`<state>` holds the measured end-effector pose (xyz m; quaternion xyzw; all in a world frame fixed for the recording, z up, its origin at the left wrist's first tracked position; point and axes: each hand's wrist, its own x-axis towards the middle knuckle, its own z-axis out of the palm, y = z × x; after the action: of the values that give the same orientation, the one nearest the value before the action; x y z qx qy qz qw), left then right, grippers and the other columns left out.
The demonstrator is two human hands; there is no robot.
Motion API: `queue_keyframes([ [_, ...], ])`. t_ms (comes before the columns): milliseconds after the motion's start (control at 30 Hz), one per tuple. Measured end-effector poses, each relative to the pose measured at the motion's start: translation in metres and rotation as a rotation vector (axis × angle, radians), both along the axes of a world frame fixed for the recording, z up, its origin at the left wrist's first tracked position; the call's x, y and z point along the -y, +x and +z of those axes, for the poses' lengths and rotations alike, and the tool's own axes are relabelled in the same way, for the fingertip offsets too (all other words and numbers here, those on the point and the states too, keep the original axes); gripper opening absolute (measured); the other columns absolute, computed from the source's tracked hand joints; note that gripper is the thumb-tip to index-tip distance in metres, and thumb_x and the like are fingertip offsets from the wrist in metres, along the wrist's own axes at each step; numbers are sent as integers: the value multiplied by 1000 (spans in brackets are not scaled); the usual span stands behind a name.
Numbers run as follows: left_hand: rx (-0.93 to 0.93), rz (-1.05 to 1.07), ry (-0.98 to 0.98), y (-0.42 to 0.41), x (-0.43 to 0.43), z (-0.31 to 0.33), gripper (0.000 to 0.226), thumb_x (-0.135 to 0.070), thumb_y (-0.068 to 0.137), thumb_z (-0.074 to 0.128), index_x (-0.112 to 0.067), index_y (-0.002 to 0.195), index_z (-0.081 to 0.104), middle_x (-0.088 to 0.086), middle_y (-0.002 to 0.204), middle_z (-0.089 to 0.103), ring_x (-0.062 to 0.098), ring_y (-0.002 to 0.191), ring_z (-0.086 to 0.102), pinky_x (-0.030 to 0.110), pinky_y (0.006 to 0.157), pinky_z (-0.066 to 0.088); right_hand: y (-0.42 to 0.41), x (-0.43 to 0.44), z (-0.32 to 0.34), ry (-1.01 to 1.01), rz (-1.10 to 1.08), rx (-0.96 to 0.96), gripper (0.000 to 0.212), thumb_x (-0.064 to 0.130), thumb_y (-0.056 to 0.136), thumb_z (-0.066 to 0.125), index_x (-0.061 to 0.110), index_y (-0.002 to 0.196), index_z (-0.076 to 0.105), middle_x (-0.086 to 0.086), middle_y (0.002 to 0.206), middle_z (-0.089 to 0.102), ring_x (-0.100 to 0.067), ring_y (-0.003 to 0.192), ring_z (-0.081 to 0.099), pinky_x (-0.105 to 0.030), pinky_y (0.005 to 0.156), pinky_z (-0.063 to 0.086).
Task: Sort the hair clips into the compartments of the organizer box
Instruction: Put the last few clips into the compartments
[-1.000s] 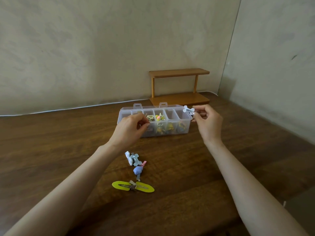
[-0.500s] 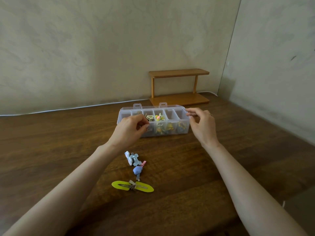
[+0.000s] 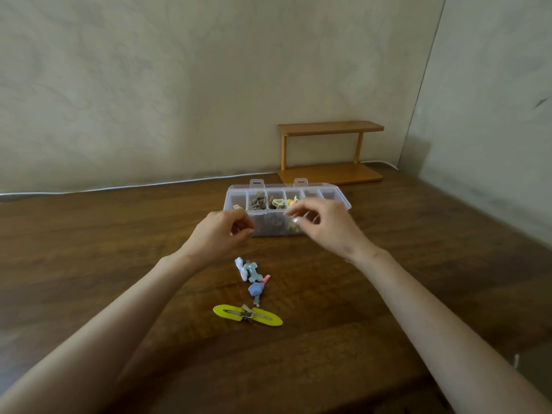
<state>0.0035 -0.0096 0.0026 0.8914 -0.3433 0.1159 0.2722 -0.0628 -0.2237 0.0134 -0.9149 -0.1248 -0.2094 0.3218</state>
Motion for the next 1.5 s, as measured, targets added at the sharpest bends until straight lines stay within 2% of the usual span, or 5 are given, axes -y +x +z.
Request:
queue_keyframes([
  [367,-386,-113,48,1,-37,-14,25,-15,74,75,-18,98,68,-7,93,65,-2,83,60,7,72,44,6,-56,-26,-320,144,-396,48,45,82,65,28,125,57,0,106,50,-17,102,50,-36,86,44],
  [600,-265,-73,114,1,-26,-23,20,-23,75,75,-31,72,56,-4,92,56,12,87,56,32,81,52,7,-49,-30,-60,106,-371,41,28,70,80,22,101,54,5,99,57,-8,87,54,-27,75,47],
  [867,-206,-36,146,2,3,-26,16,-29,83,66,-29,77,51,-4,92,55,11,82,52,17,65,41,8,-18,-21,356,-81,-304,15,14,81,71,15,88,57,-4,82,65,-12,67,65,-20,56,51],
  [1200,-223,-87,-27,1,42,-30,14,-13,86,62,-15,100,59,-4,96,60,6,88,57,12,71,47,4,41,-5,692,-388,44,7,6,89,61,9,94,66,-7,84,67,-13,64,70,-23,60,58],
  [1500,-309,-119,-3,2,38,-22,15,-13,86,61,-18,98,55,-5,100,60,8,94,60,18,79,51,42,68,-2,306,-630,206,8,16,87,66,15,93,70,2,91,70,-10,84,63,-18,66,48],
])
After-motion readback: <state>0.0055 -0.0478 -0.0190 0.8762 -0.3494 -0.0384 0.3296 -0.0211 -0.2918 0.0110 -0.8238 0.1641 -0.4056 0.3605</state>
